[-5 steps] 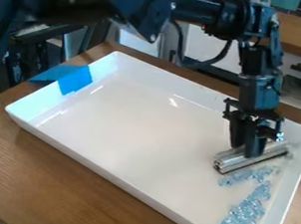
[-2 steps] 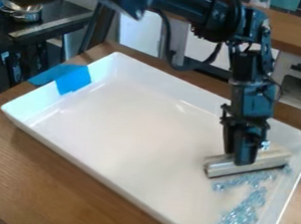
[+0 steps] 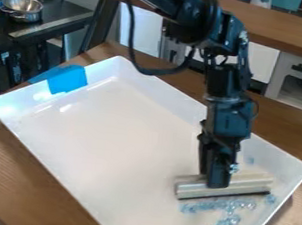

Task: Sweep into pile

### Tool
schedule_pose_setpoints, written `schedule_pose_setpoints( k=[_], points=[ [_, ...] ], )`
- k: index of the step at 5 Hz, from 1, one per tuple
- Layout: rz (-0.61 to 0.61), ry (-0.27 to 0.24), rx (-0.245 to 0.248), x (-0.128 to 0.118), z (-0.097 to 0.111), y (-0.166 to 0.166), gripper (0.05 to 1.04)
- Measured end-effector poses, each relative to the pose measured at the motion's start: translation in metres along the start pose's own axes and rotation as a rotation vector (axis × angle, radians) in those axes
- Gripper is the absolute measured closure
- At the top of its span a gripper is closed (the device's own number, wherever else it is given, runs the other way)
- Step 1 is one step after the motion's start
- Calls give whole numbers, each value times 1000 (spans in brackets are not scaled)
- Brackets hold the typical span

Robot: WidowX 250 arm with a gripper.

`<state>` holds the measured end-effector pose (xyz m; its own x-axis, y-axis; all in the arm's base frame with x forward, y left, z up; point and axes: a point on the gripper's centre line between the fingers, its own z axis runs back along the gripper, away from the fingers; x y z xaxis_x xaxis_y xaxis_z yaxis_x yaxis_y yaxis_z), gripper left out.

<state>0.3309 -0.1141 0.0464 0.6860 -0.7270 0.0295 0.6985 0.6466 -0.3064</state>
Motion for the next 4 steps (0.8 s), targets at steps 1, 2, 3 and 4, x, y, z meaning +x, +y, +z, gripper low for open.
schedule_pose_setpoints(
  k=[1, 2, 3, 4],
  points=[
    [36, -18, -15, -15, -2, -4, 758],
    [177, -107, -64, -19, -1, -5, 758],
    [311, -159, -135, -16, -2, -9, 758],
    [353, -151, -203, -14, -2, -19, 758]
  ],
)
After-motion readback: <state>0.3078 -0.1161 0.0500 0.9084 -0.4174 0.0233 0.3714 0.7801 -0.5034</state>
